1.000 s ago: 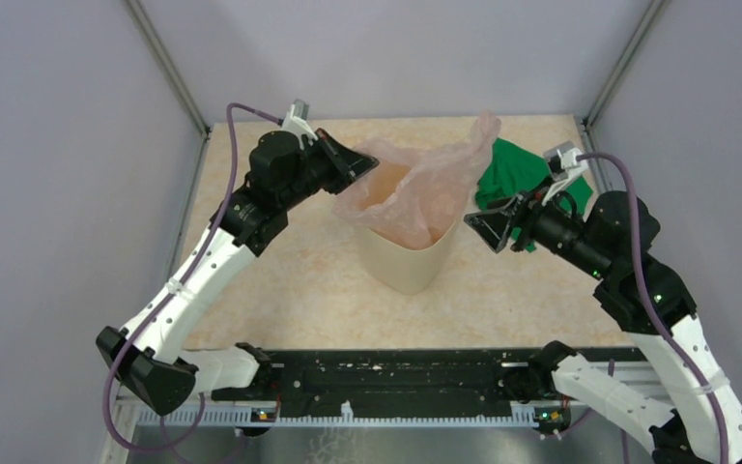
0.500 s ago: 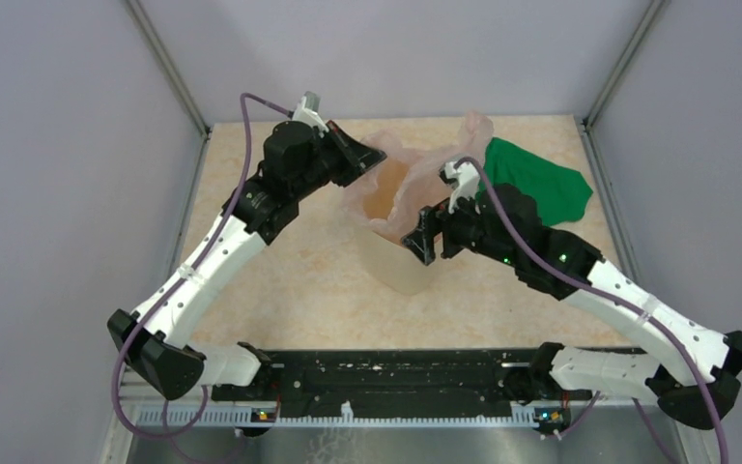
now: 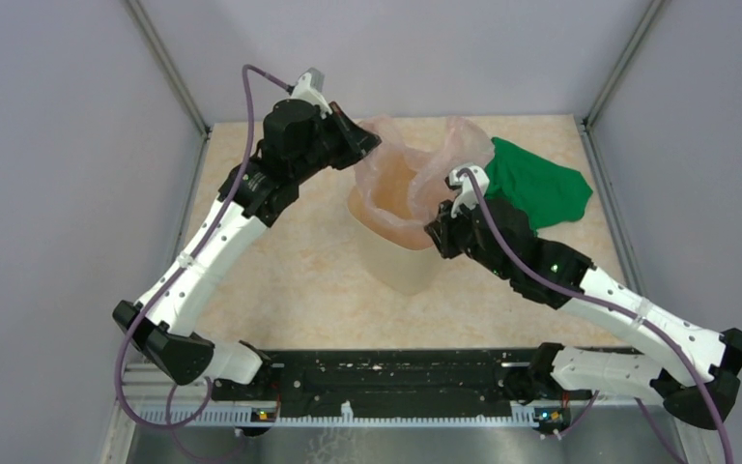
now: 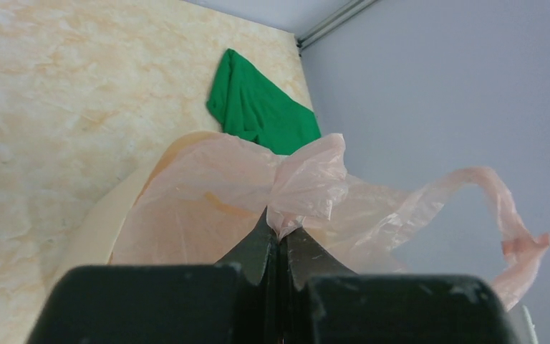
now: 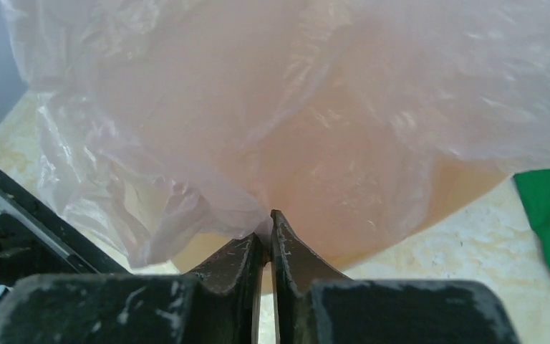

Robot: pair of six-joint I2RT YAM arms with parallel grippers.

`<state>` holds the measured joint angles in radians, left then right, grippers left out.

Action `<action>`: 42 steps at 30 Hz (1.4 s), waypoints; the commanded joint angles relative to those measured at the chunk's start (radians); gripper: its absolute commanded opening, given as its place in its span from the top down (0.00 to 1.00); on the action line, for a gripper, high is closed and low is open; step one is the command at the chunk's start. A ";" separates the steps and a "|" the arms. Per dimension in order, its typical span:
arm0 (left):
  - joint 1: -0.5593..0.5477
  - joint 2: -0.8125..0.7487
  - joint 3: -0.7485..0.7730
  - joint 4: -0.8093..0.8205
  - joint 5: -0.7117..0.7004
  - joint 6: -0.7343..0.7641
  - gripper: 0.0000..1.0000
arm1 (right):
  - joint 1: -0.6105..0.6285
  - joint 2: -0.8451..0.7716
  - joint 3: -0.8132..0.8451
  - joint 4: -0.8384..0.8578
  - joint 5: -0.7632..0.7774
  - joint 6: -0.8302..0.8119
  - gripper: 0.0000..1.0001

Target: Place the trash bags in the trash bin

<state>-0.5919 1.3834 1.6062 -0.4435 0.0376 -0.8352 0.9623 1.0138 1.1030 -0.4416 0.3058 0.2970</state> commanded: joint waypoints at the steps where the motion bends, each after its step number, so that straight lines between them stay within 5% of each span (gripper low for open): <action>1: -0.002 0.031 0.074 -0.096 -0.069 0.141 1.00 | 0.009 -0.045 -0.065 0.038 0.036 0.008 0.93; 5: 0.001 0.040 0.066 -0.133 -0.084 0.193 1.00 | 0.009 -0.053 -0.069 0.028 0.020 0.009 0.87; 11: 0.001 0.037 0.053 -0.142 -0.085 0.224 1.00 | 0.009 -0.083 0.029 -0.044 -0.024 0.029 0.43; 15: 0.003 0.041 0.059 -0.144 -0.080 0.233 1.00 | 0.009 -0.097 0.131 -0.128 -0.054 0.069 0.29; 26: 0.002 0.048 0.076 -0.143 -0.061 0.251 1.00 | 0.009 -0.074 0.290 -0.230 0.107 0.338 0.18; 42: 0.002 0.027 0.045 -0.133 -0.070 0.244 1.00 | 0.005 0.072 0.452 -0.290 0.348 0.450 0.10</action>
<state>-0.5911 1.4311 1.6497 -0.6067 -0.0269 -0.6022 0.9623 1.0809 1.5028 -0.7086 0.5308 0.7105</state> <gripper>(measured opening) 0.008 0.908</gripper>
